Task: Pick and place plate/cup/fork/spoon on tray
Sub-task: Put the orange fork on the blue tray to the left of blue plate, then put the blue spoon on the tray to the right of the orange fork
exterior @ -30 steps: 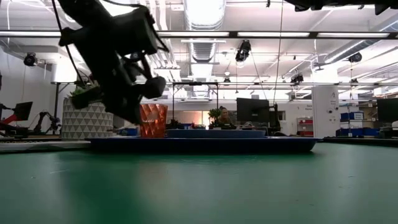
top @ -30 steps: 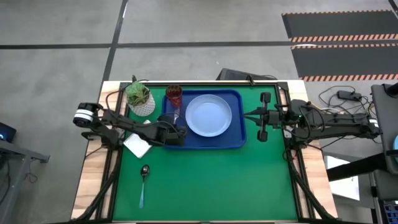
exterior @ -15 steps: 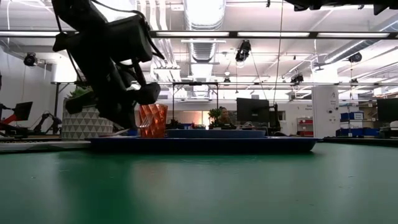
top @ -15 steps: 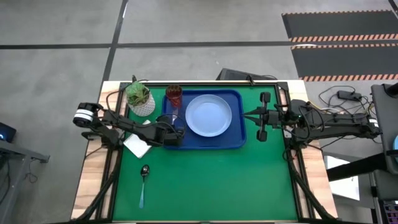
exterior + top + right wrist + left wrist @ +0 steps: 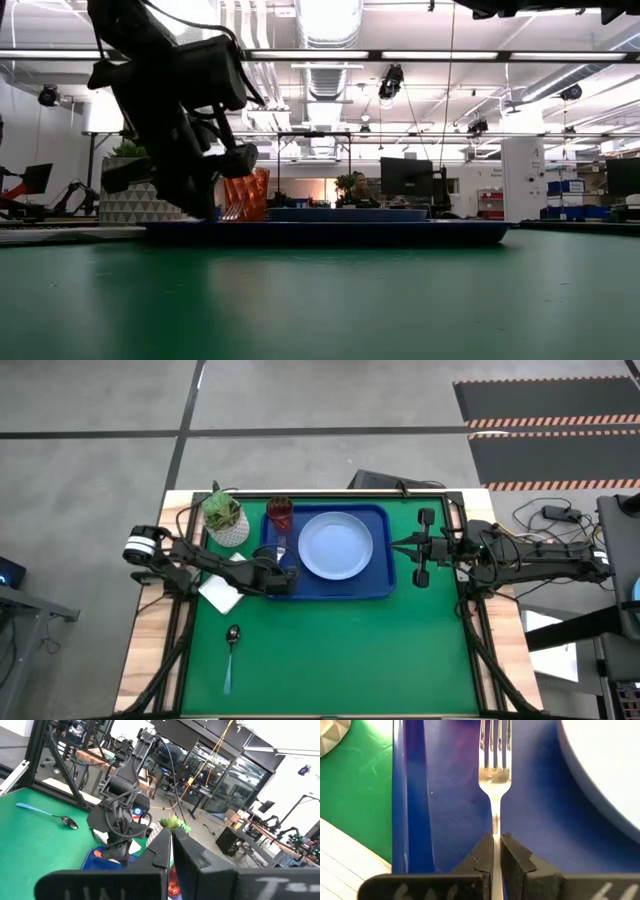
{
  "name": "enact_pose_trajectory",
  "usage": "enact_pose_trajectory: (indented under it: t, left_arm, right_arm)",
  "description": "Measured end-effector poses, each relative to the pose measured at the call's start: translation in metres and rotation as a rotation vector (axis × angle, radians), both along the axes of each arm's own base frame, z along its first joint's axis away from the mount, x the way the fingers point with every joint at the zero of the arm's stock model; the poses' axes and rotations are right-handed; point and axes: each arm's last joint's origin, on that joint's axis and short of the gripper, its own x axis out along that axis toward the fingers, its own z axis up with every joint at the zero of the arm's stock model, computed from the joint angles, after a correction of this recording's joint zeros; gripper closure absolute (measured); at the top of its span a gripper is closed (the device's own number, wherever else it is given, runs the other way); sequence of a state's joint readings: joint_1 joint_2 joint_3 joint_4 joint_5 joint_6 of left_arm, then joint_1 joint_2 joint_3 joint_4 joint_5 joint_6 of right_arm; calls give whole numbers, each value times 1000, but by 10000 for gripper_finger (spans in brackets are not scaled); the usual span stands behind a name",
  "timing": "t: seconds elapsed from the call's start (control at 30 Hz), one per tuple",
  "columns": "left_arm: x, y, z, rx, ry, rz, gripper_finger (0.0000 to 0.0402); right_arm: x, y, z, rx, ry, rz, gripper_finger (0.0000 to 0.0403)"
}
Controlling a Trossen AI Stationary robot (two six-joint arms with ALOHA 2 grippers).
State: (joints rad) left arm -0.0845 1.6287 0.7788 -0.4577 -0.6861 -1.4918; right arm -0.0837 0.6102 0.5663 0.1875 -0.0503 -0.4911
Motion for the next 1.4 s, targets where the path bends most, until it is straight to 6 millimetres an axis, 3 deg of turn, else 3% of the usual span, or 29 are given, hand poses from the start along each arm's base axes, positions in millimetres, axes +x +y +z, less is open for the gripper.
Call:
enact_pose_trajectory:
  t: [0.4,1.07,1.23,1.4]
  left_arm:
    - [-3,12,-7,-58,-16,146,400]
    - [-4,13,-7,-62,24,115,361]
    - [2,11,3,-89,58,1,361]
    - [6,10,26,-103,24,-105,360]
  right_arm:
    - [0,0,0,0,5,-1,394]
    - [0,0,-1,-6,13,-2,394]
    - [0,0,-1,-2,13,-1,394]
    - [0,0,-1,1,12,-1,394]
